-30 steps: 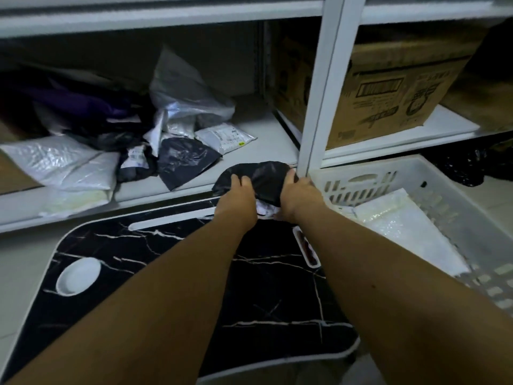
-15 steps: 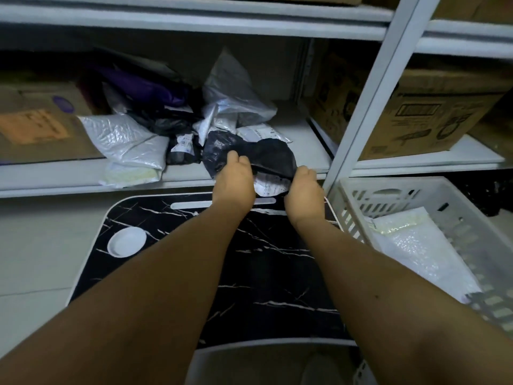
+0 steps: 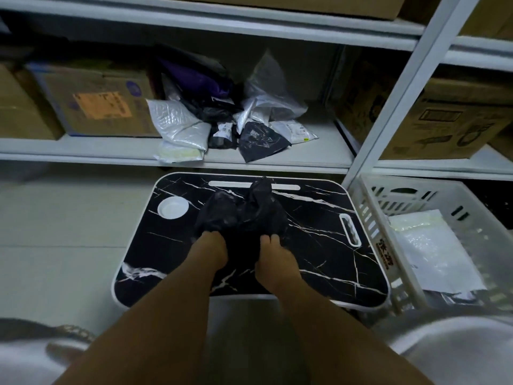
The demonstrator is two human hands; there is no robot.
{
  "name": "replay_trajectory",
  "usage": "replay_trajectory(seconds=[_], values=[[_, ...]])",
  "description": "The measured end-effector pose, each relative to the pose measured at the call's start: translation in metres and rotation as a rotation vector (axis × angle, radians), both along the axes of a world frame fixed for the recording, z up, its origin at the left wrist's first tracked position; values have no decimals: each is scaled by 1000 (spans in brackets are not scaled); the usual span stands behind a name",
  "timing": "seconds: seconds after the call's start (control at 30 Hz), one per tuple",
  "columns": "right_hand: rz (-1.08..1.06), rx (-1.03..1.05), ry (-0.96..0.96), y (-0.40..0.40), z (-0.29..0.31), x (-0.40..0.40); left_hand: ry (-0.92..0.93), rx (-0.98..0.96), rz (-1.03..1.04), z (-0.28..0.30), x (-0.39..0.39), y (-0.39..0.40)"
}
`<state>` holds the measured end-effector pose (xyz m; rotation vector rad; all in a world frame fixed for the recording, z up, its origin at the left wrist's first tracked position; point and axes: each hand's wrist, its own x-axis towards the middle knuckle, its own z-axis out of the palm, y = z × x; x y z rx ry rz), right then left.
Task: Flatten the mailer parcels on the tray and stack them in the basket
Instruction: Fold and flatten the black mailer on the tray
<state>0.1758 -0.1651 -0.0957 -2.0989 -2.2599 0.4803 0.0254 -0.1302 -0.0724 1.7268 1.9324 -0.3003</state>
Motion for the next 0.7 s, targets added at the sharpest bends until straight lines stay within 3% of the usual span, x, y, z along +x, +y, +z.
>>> replay_trajectory(seconds=[0.1, 0.2, 0.3, 0.37, 0.47, 0.63, 0.7], values=[[10, 264, -117, 1, 12, 3, -27, 110, 137, 11, 6, -1], [-92, 542, -14, 16, 26, -1, 27, 531, 282, 28, 14, 2], [-133, 708, 16, 31, 30, -7, 44, 825, 181, 30, 16, 12], [-76, 643, 3, 36, 29, -10, 74, 781, -23, 20, 18, 19], [27, 333, -47, 40, 15, -9, 61, 600, -180, -1, 15, 24], [11, -36, -84, 41, -23, 8, -8, 301, -80, -44, 10, 19], [11, -68, -87, 46, -31, 9, 33, 259, -42, -51, 11, 24]])
